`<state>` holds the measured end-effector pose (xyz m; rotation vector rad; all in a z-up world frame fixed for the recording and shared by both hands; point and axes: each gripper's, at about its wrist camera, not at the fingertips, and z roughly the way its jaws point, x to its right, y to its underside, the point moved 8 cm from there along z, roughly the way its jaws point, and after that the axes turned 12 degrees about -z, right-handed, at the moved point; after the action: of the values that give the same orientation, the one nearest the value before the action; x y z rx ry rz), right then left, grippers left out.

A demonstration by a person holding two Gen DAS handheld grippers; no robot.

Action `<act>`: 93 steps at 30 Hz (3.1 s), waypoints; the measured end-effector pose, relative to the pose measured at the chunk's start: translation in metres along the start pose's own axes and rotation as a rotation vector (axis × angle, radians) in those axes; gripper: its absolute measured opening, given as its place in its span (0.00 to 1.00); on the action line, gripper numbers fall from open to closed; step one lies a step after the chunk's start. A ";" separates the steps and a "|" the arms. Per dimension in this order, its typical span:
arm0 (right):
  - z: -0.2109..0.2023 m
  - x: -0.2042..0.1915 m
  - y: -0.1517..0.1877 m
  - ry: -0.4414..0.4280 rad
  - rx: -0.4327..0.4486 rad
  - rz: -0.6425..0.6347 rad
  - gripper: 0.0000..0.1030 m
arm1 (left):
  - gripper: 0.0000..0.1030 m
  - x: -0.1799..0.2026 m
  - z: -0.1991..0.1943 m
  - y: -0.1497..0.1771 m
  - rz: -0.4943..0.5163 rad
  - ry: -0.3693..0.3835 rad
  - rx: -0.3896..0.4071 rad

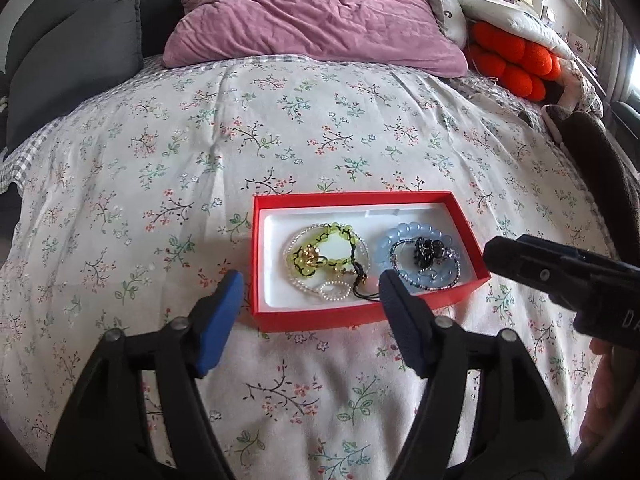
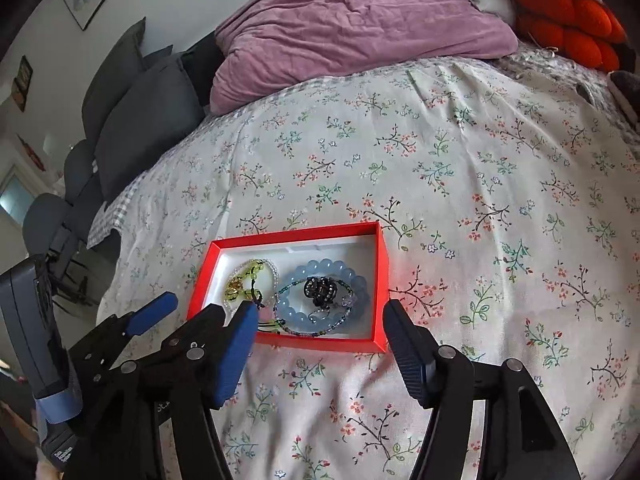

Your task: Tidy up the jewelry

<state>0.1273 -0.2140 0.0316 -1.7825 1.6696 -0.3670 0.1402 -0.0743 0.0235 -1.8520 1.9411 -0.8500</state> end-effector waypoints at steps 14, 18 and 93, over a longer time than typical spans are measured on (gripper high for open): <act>-0.053 -0.025 0.024 0.192 -0.039 -0.134 1.00 | 0.99 -0.034 -0.048 0.044 -0.016 -0.153 -0.133; -0.071 -0.042 0.033 0.238 -0.052 -0.175 1.00 | 0.99 -0.043 -0.067 0.058 -0.033 -0.164 -0.169; -0.056 -0.046 0.099 0.313 -0.112 -0.168 1.00 | 0.99 -0.066 -0.089 0.094 -0.135 -0.182 -0.093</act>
<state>0.0095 -0.1820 0.0216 -2.0384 1.7835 -0.6682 0.0185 0.0062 0.0229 -2.0563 1.7887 -0.6134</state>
